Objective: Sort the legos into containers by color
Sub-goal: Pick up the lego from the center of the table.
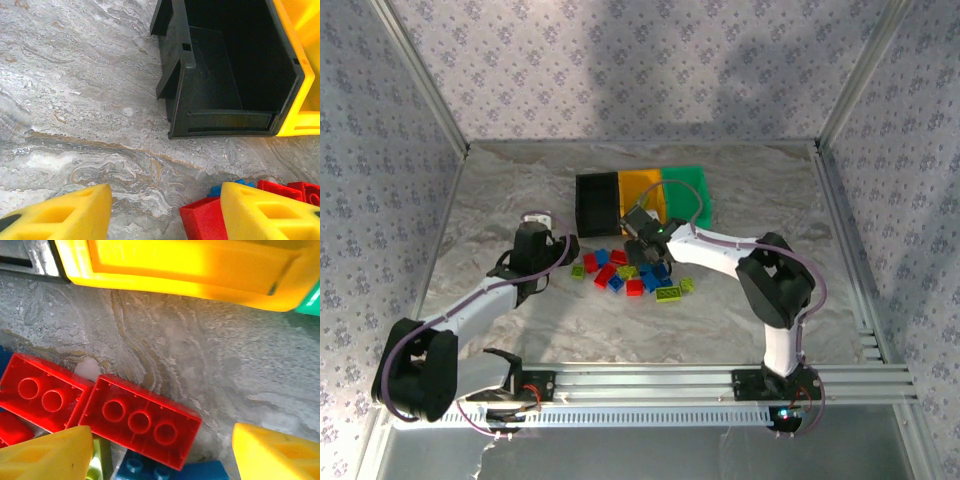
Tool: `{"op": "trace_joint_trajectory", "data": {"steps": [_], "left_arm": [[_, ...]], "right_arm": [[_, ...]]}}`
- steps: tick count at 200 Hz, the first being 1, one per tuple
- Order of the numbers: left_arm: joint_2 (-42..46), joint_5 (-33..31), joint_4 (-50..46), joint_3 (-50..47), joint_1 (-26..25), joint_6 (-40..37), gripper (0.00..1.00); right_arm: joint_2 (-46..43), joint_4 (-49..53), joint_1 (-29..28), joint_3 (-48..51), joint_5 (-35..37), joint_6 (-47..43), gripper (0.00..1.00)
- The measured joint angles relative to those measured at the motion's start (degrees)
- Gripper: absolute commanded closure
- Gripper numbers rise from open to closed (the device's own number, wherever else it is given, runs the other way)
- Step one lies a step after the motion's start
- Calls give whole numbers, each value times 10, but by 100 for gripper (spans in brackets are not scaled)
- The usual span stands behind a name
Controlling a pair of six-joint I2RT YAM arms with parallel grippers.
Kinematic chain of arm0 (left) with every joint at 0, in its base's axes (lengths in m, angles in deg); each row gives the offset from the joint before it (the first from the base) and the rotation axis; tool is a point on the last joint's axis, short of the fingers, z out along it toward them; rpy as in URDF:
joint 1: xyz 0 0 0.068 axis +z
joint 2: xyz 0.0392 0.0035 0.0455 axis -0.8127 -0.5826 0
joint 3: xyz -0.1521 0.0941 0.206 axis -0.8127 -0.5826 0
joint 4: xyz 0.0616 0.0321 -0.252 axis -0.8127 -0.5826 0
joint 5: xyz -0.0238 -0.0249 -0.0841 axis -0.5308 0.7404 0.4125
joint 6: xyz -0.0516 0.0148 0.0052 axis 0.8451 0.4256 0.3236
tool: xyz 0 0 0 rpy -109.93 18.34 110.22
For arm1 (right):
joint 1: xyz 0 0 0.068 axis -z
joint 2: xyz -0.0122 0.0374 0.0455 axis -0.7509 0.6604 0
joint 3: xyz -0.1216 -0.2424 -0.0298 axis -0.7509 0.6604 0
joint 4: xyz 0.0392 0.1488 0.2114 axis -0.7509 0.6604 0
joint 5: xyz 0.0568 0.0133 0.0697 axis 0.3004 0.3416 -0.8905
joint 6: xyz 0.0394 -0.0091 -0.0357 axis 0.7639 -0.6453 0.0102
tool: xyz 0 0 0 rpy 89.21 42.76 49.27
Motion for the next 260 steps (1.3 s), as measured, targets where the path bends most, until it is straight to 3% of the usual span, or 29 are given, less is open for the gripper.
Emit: {"op": "trace_joint_trajectory", "data": {"steps": [60, 147, 260], "left_arm": [[0, 0, 0, 0, 0, 0, 41], [-2, 2, 0, 0, 0, 0, 41], [-24, 9, -3, 0, 0, 5, 41]], "right_arm": [[40, 2, 0, -32, -33, 2, 17], [50, 10, 5, -38, -26, 9, 19], [5, -7, 61, 51, -27, 19, 21]]}}
